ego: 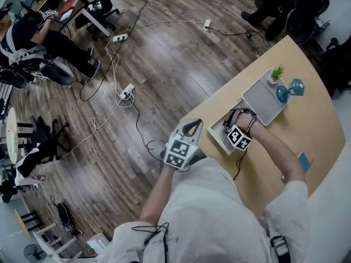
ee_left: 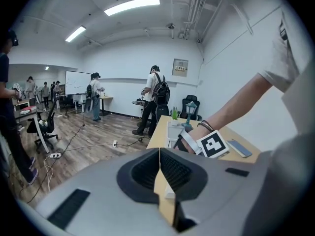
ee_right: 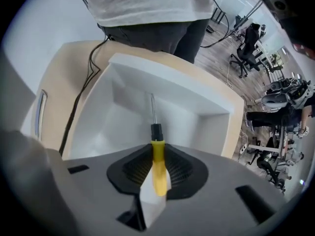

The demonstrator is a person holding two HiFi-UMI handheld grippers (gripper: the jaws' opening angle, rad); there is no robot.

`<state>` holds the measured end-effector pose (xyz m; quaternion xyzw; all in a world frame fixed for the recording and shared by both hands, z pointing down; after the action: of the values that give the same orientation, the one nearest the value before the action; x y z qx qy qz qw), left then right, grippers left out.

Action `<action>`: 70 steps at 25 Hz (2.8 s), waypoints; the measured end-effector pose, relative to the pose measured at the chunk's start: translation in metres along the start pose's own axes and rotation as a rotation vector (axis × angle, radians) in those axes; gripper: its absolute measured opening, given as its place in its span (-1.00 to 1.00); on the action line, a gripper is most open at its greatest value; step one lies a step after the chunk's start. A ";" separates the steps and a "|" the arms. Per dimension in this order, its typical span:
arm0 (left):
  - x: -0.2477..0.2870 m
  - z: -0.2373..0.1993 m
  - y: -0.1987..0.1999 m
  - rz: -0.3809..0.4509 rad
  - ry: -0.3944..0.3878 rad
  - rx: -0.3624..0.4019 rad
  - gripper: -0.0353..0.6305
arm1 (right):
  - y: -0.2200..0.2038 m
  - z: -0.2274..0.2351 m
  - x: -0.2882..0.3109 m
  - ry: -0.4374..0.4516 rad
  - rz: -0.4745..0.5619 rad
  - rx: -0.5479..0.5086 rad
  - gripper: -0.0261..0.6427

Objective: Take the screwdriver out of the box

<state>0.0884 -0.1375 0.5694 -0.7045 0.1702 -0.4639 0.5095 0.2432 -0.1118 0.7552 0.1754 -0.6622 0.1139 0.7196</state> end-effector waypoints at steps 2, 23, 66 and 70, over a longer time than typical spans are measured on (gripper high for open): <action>-0.001 0.001 0.001 0.006 0.001 0.002 -0.88 | 0.001 0.000 0.000 -0.002 -0.001 0.021 -0.68; -0.002 -0.012 0.018 0.043 0.015 -0.025 -0.88 | -0.046 -0.005 -0.046 -0.195 -0.015 0.584 -0.69; -0.019 -0.047 0.030 0.173 0.156 -0.190 -0.88 | -0.049 0.068 -0.196 -1.033 0.969 1.772 -0.68; -0.019 -0.047 0.030 0.179 0.154 -0.192 -0.88 | -0.049 0.069 -0.197 -1.038 0.998 1.781 -0.68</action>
<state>0.0472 -0.1631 0.5364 -0.6943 0.3142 -0.4510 0.4646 0.1805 -0.1707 0.5586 0.3662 -0.5595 0.7292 -0.1455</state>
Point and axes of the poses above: the fingertips, and each gripper's own axes: x forward along the fingers, z to its right, y out of its top, the point moved 3 cm from there along -x, backward along the fingers, and after that the axes turned 7 degrees about y, right-handed, at the moved point
